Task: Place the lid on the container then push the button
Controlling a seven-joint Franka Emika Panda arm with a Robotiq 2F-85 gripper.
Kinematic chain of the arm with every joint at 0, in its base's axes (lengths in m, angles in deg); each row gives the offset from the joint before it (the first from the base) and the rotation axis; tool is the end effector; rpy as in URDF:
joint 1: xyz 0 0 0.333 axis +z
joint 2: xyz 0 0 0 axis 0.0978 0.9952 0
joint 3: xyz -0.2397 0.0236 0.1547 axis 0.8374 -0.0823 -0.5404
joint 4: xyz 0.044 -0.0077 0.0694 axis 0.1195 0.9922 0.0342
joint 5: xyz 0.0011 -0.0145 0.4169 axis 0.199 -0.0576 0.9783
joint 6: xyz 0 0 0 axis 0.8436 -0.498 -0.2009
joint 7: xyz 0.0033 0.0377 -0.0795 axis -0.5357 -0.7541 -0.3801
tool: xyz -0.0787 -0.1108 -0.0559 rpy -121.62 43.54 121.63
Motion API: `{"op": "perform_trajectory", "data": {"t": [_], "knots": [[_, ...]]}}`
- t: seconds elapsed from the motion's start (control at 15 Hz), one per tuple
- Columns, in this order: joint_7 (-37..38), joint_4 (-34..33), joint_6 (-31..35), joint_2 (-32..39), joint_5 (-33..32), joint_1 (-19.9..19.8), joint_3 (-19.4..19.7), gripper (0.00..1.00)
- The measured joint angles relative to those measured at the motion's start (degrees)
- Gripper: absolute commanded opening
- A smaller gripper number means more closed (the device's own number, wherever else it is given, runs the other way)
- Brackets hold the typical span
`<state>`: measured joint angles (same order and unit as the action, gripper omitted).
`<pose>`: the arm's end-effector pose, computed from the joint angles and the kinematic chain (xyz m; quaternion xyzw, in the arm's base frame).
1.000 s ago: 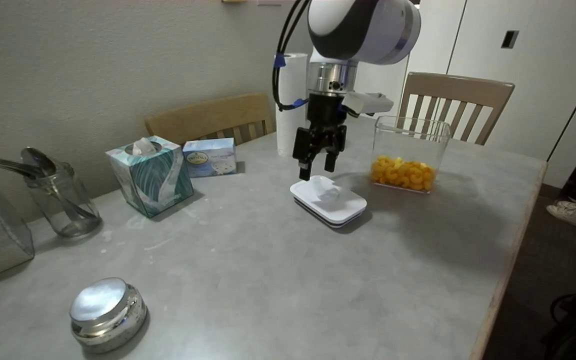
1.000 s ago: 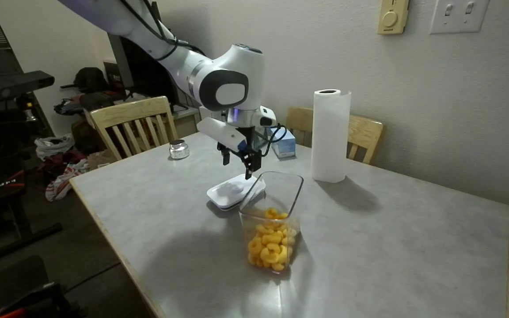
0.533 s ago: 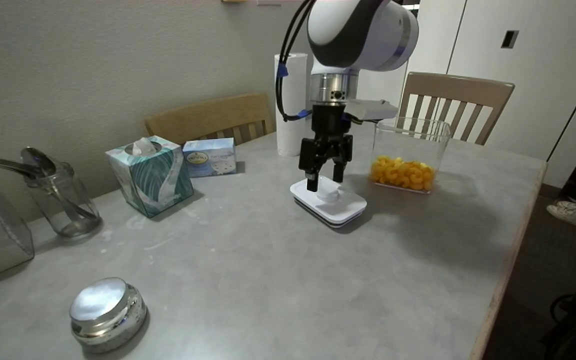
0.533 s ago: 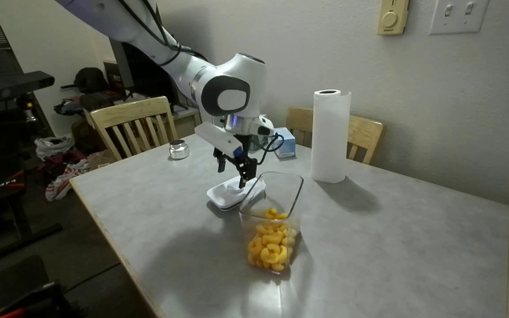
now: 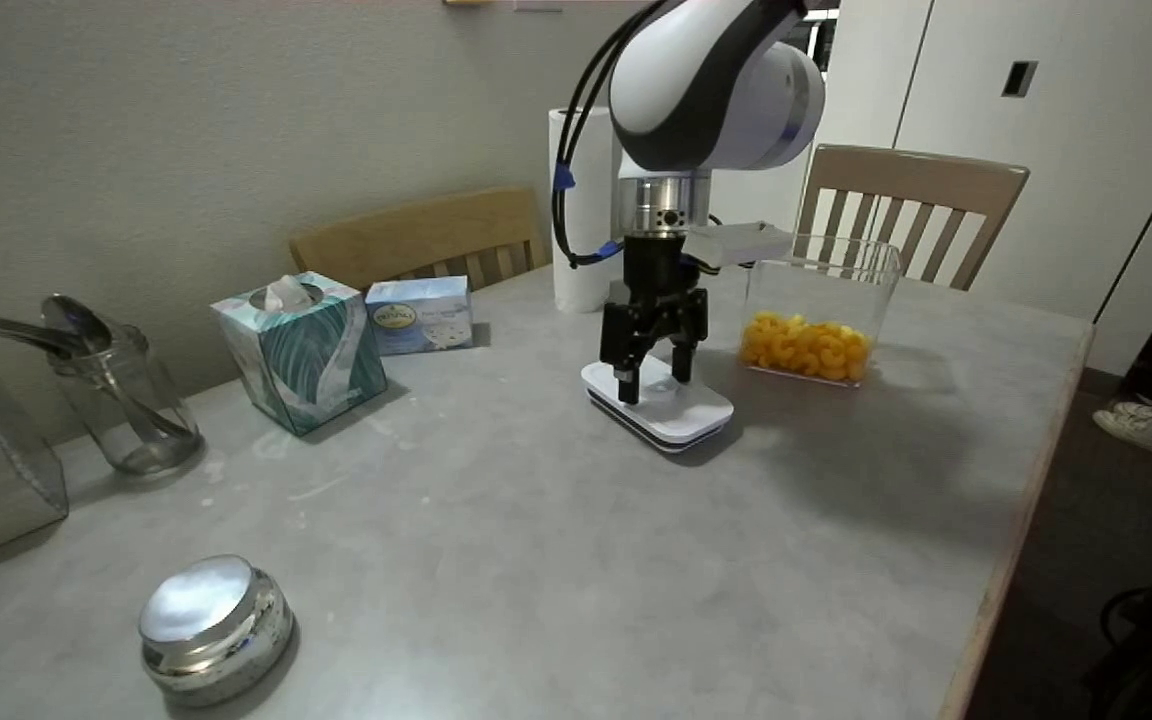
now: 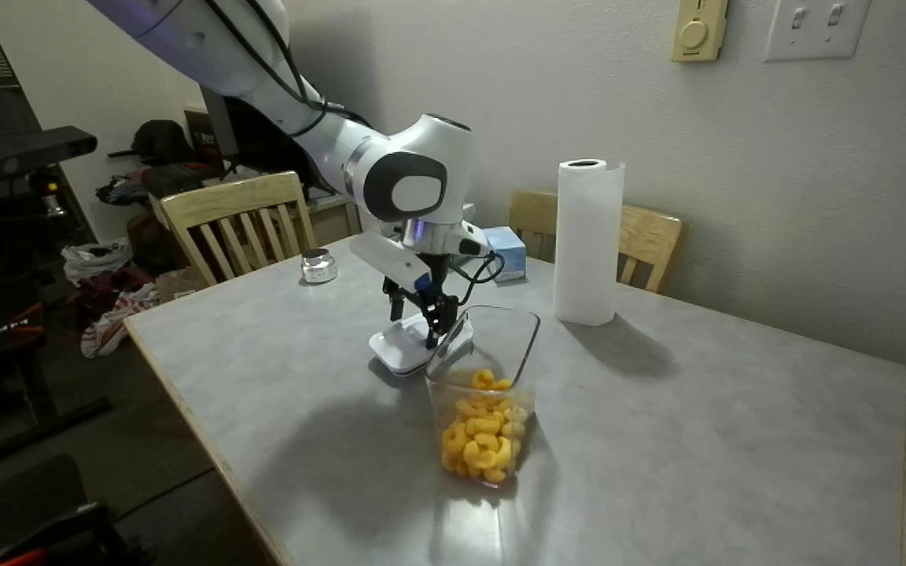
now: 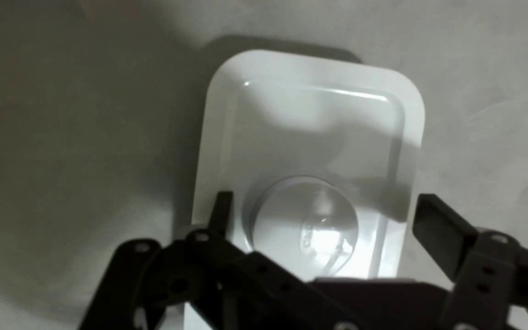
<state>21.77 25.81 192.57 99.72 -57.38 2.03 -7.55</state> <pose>0.6571 0.0278 0.0881 -0.9929 -0.0167 0.0726 0.0932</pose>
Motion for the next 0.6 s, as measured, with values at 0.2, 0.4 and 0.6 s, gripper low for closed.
{"op": "perform_trajectory", "data": {"t": [0.2,0.4,0.6], "knots": [[0.54,-0.82,-0.03,0.39,-0.47,0.73,0.22,1.0],[0.61,-1.48,-0.04,0.66,-0.68,1.21,0.26,1.0],[0.61,-2.01,-0.04,0.98,-0.69,1.5,0.26,0.9]]}}
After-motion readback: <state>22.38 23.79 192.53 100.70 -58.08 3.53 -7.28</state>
